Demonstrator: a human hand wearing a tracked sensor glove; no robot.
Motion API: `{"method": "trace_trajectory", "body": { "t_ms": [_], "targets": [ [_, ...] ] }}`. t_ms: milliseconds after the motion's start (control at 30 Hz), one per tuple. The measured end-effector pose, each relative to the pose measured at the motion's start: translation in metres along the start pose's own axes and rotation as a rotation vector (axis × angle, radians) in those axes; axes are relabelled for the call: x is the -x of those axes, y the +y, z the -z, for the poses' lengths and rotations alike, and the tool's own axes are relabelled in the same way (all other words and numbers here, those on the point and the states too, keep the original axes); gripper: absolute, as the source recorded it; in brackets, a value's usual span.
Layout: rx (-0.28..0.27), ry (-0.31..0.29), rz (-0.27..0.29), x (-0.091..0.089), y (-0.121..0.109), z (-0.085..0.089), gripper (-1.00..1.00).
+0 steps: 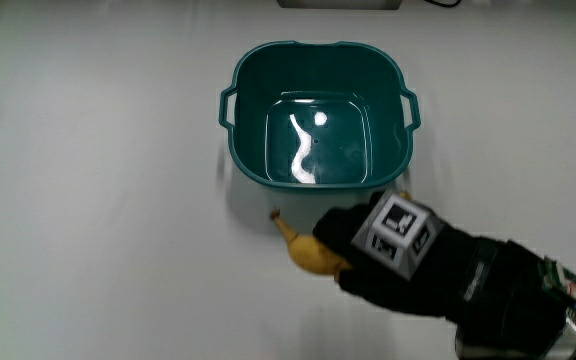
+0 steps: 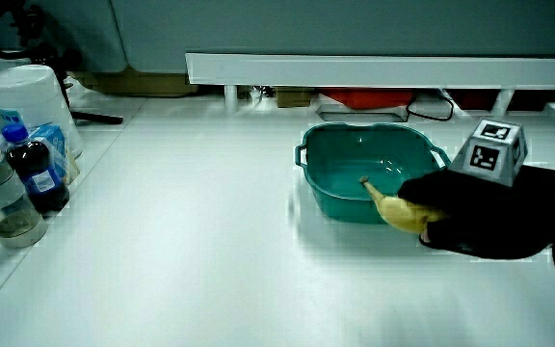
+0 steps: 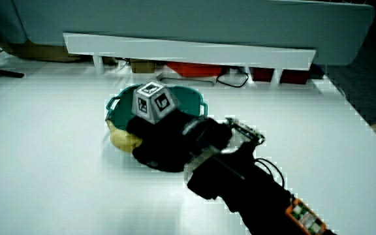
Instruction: Place banana on desk
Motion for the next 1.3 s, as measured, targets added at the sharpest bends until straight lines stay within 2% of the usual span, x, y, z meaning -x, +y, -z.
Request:
{"method": "trace_trajectory", "body": {
  "t_ms": [100, 133, 267, 333, 367, 700, 733, 900, 967, 1000, 1133, 1300],
  "targets": [
    [-0.005, -0.018, -0.010, 0.005, 0.001, 0.009, 0.00],
    [-0.002, 0.035, -0.020, 0.007, 0.002, 0.013, 0.00],
    [-0.033, 0.130, -0.046, 0.019, 0.007, 0.035, 0.00],
    [-0.070, 0.014, -0.057, 0.026, 0.009, 0.048, 0.00],
    [-0.050, -0.075, -0.059, 0.028, 0.010, 0.053, 0.00],
    [0.195, -0.113, -0.057, 0.042, 0.015, 0.074, 0.00],
    [0.206, -0.109, -0.061, 0.042, 0.016, 0.078, 0.00],
    [0.207, -0.116, -0.065, 0.046, 0.018, 0.084, 0.00],
    [0.217, -0.112, -0.052, 0.044, 0.019, 0.090, 0.00],
    [0.191, -0.123, -0.044, 0.043, 0.019, 0.086, 0.00],
    [0.213, -0.117, -0.014, 0.037, 0.022, 0.093, 0.00],
    [0.186, -0.110, 0.004, 0.033, 0.023, 0.091, 0.00]
  ]
}}
